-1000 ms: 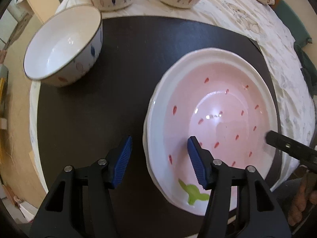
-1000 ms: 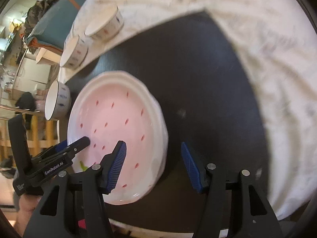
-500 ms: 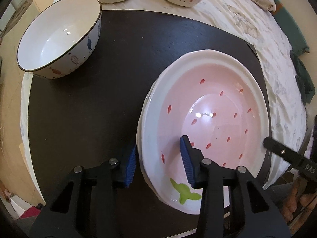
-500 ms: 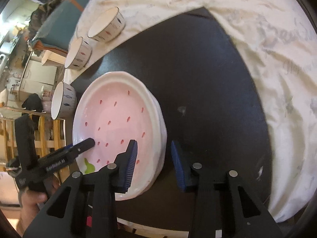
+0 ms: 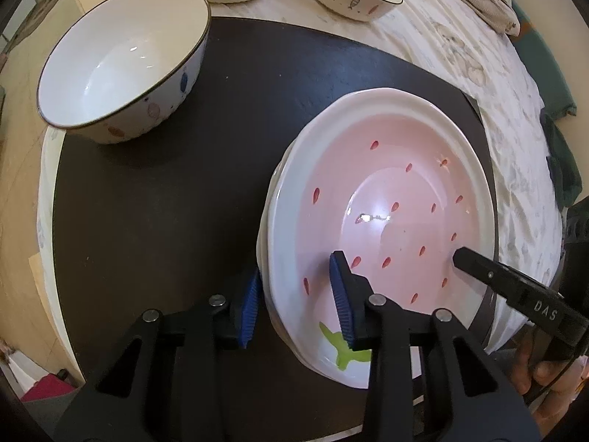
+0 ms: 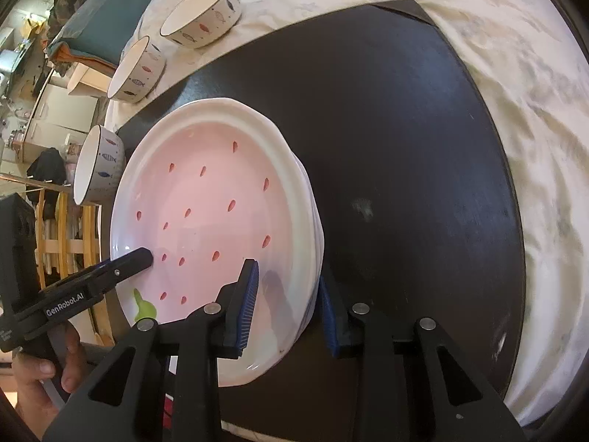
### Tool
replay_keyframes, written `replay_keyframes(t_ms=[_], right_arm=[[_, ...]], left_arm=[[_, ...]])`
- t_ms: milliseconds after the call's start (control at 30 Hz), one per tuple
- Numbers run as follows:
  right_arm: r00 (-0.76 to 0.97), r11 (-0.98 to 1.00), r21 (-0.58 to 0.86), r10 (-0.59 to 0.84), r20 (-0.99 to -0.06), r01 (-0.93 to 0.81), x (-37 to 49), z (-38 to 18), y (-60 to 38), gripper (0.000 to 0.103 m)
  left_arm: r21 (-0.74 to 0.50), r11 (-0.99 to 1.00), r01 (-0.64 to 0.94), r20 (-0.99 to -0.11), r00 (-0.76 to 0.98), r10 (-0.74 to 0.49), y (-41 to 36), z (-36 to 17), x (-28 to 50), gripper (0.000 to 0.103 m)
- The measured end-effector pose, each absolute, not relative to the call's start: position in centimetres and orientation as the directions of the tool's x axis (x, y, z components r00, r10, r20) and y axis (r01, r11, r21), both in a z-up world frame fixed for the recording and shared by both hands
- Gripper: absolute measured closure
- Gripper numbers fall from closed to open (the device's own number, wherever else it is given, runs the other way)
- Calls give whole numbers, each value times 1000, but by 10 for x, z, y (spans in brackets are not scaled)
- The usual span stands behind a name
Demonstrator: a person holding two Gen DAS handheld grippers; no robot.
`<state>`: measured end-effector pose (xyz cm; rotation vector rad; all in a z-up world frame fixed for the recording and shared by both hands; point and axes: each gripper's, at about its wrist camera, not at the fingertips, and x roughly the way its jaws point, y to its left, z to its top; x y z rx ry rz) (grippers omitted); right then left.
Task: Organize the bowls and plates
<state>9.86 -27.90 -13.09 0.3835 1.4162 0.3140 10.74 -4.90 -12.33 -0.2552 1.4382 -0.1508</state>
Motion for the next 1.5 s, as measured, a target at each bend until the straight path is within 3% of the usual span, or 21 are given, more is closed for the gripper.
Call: replay_keyframes(t_ms=[433,567,633,767,967,1200,1500], right_arm=[[203,891,451,431,-879,61,118,-132,-290,70],[203,890,452,432,-879,62,116,-130,-292,67],[212,892,448,426,-880,64,114,-128,-293,67],[227,907,416,393,-891,67,110,-126,-294,66],[295,902,423,383,-875,83,100,-109,-302,53],[365,918,395,355,-861,38,77,-79,-299,24],[394,936,351,315,-863,21,54,-48,-285,23]], left_arm=[[-273,962,-28,-952,149,-266,-57,-126,119,70],[-220,976,0,-961,175,-216,-61,-122,115,69],[-180,984,2,-965,193,-177,-60,-118,114,66],[-115,993,-3,-969,222,-112,-54,-113,108,49],[-76,997,-24,-967,244,-68,-47,-104,103,42],[-54,999,2,-944,327,-52,-47,-76,92,42],[-120,992,-49,-917,389,-92,-29,-43,84,42]])
